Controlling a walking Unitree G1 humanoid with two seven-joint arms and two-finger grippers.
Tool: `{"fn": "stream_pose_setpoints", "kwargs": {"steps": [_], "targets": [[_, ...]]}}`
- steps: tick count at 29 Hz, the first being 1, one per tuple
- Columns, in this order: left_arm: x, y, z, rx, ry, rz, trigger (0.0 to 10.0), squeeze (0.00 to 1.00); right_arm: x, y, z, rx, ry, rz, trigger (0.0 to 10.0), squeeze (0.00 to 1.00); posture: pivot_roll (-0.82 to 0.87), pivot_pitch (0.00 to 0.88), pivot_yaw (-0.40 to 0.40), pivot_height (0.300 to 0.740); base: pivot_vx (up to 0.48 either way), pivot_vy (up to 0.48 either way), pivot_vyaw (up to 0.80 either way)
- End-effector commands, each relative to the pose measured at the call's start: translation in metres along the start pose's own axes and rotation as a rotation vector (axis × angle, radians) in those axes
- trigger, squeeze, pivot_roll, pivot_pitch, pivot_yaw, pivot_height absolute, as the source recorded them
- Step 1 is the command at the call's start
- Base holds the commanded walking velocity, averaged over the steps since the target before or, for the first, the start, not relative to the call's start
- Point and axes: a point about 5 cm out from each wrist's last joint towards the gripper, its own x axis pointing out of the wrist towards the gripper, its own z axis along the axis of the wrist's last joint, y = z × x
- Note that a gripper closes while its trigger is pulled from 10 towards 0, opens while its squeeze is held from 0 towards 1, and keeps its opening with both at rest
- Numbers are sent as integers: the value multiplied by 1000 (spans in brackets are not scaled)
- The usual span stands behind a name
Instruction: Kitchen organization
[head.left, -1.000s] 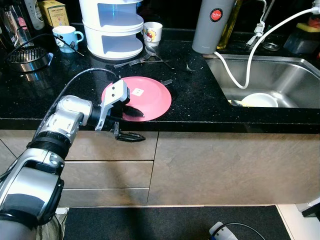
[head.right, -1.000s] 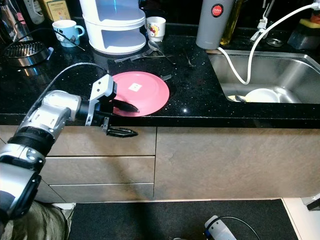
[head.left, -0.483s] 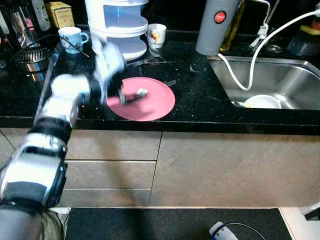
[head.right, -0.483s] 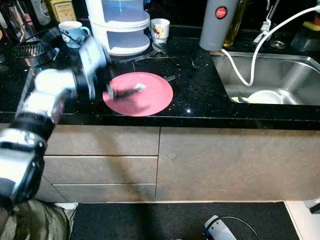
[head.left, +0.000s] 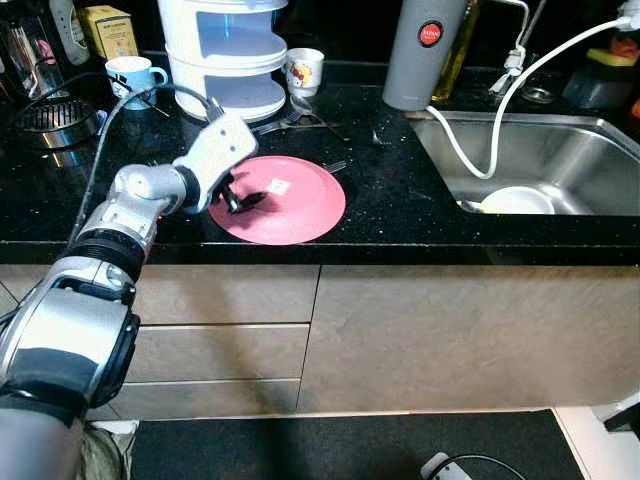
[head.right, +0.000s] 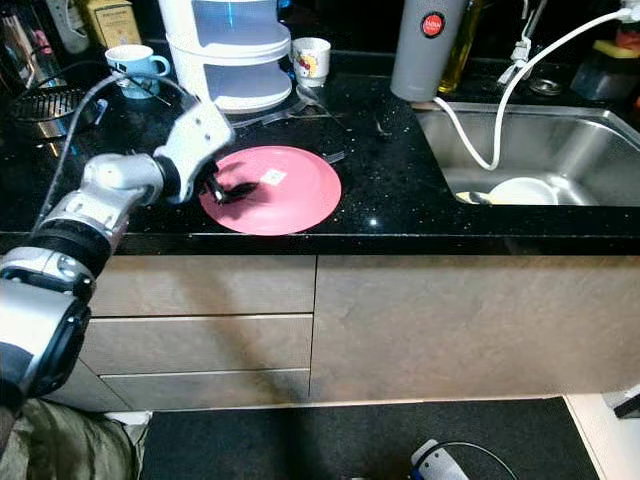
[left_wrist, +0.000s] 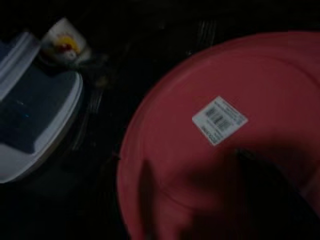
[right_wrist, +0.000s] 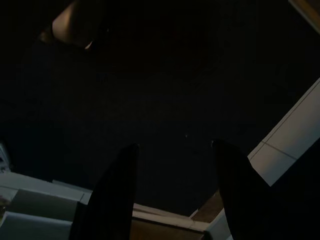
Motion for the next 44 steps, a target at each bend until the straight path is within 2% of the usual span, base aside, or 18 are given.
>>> {"fn": "stream_pose_setpoints", "kwargs": {"steps": [1,5,9,10,15,26,28,29,31,33,35,37,41,44], "targets": [[3,-7,-10,15,77,-33,10000,0,-1,-3,-2,8,0,-11,10000,0,-88,49,-9,740,0,0,0],[3,-11,-14,37,109,-70,10000,0,-1,-2,-2,8,0,-12,10000,0,-91,49,-9,740,0,0,0],[4,-22,-13,23,89,-222,10000,0,-1,-2,-2,11,-2,-15,10000,0,-84,43,-9,740,0,0,0],[4,-26,-11,28,68,-289,10000,0,-1,-2,-1,9,-3,-16,10000,0,-80,40,-7,740,0,0,0],[4,-32,-9,53,57,-377,10000,0,0,-3,0,7,-5,-17,10000,0,-78,37,-10,740,0,0,0],[2,-30,-9,93,68,-379,10000,0,-1,-3,0,4,-6,-19,10000,0,-78,37,-13,740,0,0,0],[2,-24,1,74,9,-349,10000,0,-1,-4,0,5,-5,-18,10000,0,-78,37,-14,740,0,0,0],[2,-24,1,74,9,-349,10000,0,-1,-4,0,5,-5,-18,10000,0,-78,37,-14,740,0,0,0],[2,-10,23,36,-108,-282,10000,0,-1,-4,0,5,-5,-17,10000,0,-75,36,-17,740,0,0,0],[1,-6,31,23,-147,-265,10000,0,-1,-4,0,5,-5,-16,10000,0,-75,36,-17,740,0,0,0],[-4,7,55,0,-272,-245,10000,0,0,-3,1,5,-5,-14,10000,0,-69,34,-19,740,0,0,0],[-10,14,75,33,-369,-243,10000,0,0,-3,2,4,-7,-12,10000,0,-62,33,-21,740,0,0,0],[-23,18,103,89,-522,-244,10000,0,0,-3,3,3,-10,-8,10000,0,-58,31,-19,740,0,0,0],[-30,14,109,168,-550,-227,10000,0,0,-3,4,3,-12,-7,10000,0,-55,29,-21,740,0,0,0]]}}
